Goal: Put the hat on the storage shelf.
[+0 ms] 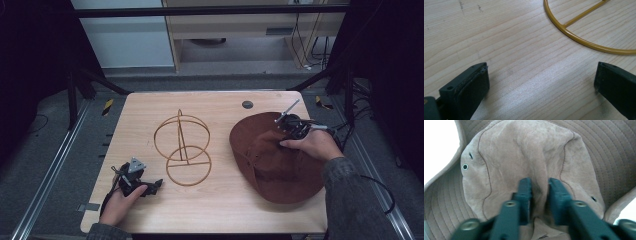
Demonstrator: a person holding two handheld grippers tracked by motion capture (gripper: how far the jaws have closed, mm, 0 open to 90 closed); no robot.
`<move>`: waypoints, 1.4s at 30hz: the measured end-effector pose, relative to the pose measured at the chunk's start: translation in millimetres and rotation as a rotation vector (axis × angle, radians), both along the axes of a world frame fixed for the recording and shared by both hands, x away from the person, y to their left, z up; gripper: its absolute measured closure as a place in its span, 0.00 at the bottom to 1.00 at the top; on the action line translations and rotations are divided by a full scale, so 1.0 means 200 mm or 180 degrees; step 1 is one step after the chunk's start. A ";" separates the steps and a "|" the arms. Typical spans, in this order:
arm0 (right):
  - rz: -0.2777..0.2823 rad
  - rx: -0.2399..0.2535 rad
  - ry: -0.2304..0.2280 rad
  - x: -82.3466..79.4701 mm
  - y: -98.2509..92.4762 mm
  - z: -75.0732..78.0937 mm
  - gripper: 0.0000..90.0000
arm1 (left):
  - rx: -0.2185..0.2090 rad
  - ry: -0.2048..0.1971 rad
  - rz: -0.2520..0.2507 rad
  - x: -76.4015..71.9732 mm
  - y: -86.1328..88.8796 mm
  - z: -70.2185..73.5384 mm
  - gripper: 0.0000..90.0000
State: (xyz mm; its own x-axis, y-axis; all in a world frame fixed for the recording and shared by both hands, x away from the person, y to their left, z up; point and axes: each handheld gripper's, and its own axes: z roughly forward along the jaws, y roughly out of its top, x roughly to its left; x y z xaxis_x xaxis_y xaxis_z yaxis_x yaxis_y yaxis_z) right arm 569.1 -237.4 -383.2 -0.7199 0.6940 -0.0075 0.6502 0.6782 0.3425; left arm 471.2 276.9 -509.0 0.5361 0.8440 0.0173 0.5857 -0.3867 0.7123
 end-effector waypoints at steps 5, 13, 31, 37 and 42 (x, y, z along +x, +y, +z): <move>-0.0001 0.0086 0.0005 0.00 -0.01 0.02 0.98 | 0.0000 0.0000 0.0000 0.00 0.00 0.00 0.00; -0.0057 0.0202 -0.0080 -0.02 -0.03 0.13 0.98 | 0.0000 0.0000 0.0000 0.00 0.00 0.00 0.00; -0.0073 0.0473 -0.0357 -0.06 -0.02 0.40 0.98 | 0.0006 -0.0001 -0.0005 0.00 0.00 0.00 0.00; -0.0078 0.0567 -0.0440 -0.07 0.00 0.47 0.98 | 0.0011 0.0004 -0.0007 0.00 0.00 0.00 0.00; -0.0071 0.0635 -0.0508 -0.09 0.01 0.51 0.98 | 0.0010 0.0005 -0.0007 0.00 0.00 0.00 0.00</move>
